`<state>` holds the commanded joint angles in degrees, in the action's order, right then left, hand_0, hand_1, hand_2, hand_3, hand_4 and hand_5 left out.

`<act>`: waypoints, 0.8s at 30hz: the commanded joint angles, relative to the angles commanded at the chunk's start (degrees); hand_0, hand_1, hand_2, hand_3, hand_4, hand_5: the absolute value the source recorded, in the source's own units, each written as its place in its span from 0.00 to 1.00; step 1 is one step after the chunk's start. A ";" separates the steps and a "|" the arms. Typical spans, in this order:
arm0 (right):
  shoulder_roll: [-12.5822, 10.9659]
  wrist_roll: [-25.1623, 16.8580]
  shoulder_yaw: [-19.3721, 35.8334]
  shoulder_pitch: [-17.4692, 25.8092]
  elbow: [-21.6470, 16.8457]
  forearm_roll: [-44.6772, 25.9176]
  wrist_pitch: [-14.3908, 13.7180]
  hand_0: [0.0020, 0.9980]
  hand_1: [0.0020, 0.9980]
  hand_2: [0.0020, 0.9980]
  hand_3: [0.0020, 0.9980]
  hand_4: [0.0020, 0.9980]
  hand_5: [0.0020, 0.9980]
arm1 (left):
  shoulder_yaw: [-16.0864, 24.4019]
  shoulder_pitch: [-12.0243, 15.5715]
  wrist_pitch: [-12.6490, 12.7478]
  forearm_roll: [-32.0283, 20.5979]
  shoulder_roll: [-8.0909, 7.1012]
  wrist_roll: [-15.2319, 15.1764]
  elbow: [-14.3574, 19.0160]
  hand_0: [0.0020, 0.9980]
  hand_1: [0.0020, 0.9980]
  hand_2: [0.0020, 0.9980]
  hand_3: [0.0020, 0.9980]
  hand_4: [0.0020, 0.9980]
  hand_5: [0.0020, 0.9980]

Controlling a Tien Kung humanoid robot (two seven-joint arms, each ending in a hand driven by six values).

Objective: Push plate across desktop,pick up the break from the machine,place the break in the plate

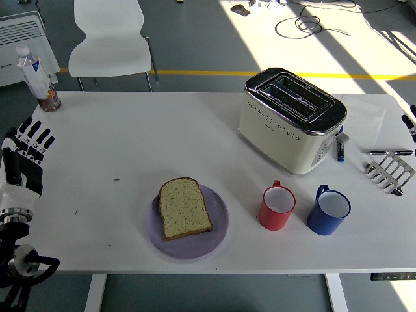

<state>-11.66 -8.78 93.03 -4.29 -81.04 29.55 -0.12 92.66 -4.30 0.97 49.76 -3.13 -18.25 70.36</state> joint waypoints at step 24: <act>0.31 -0.06 0.13 -0.23 -0.13 -0.85 0.44 0.87 0.83 0.88 0.86 0.60 0.74 | 0.39 -0.55 0.08 -0.21 0.22 -0.12 -0.36 0.81 0.83 0.89 0.86 0.52 1.00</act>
<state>-11.35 -8.84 93.16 -4.52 -81.18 28.70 0.32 93.05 -4.84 1.04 49.55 -2.91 -18.37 70.01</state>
